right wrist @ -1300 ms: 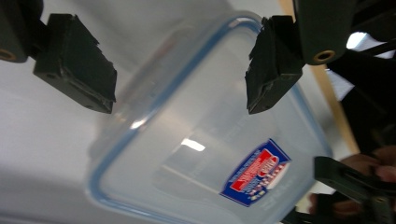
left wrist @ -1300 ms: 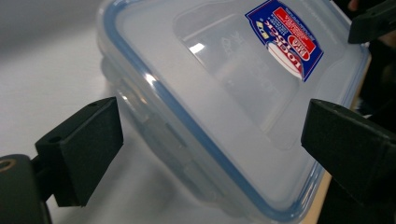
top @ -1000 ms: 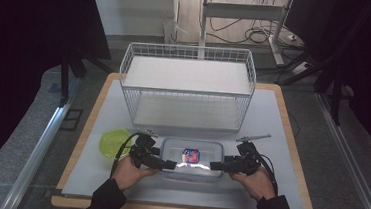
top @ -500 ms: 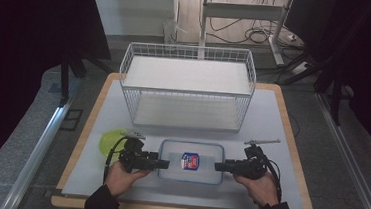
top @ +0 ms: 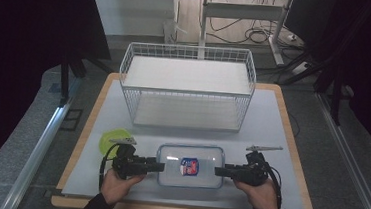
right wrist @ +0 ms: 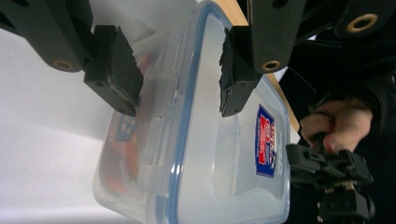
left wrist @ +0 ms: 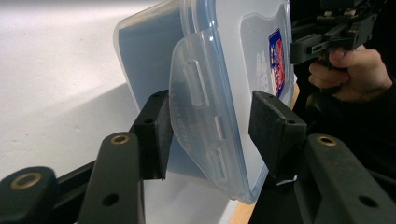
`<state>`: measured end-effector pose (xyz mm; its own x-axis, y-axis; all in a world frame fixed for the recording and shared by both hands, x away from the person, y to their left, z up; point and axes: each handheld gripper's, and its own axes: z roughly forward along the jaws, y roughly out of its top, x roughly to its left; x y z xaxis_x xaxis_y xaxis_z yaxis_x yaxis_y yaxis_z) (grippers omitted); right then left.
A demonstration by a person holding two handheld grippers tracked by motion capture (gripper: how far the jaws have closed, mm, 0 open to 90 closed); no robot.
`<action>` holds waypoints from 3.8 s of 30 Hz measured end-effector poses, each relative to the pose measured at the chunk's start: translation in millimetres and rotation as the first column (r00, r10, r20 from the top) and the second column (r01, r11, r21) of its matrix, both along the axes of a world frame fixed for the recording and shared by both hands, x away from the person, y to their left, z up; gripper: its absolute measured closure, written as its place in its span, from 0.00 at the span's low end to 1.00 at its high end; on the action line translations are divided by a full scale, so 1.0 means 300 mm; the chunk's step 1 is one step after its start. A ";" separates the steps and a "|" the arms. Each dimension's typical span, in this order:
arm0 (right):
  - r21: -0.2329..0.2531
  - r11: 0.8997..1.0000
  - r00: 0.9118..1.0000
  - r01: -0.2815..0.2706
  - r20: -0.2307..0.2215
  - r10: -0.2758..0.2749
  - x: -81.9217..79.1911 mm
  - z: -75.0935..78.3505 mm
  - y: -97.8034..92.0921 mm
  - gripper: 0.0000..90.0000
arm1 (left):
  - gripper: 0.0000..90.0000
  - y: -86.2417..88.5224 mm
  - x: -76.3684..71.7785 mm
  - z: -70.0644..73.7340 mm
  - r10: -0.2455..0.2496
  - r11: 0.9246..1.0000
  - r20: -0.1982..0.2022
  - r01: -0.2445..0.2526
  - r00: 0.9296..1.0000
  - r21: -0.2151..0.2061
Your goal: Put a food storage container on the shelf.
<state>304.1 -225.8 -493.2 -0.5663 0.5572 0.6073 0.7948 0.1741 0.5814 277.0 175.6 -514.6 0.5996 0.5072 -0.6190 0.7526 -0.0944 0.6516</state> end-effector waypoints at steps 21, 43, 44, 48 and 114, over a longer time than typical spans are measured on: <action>0.062 0.998 0.998 0.033 0.055 -0.037 -0.012 0.078 -0.016 0.61 | 0.57 -0.004 0.009 0.095 0.034 0.999 0.060 -0.034 0.998 -0.002; 0.063 0.998 0.990 -0.008 0.142 -0.001 0.079 0.256 0.033 0.61 | 0.57 0.039 0.097 0.305 0.039 0.999 0.132 -0.043 0.990 0.031; 0.063 0.998 0.989 -0.009 0.147 0.000 0.085 0.267 0.035 0.61 | 0.57 0.040 0.101 0.313 0.038 0.999 0.135 -0.043 0.990 0.031; 0.064 0.998 0.987 -0.014 0.158 0.003 0.106 0.300 0.039 0.61 | 0.57 0.044 0.119 0.354 0.044 0.998 0.147 -0.050 0.988 0.035; 0.138 0.988 0.980 0.065 0.178 -0.089 0.559 0.646 0.110 0.60 | 0.57 0.110 0.561 0.688 0.126 0.992 0.177 -0.121 0.976 -0.042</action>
<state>471.9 -192.9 -299.4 -0.6329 0.5263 0.5678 0.6810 0.0296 0.7317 445.3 208.6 -308.2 0.6361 0.5667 -0.5236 0.6282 0.0137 0.7779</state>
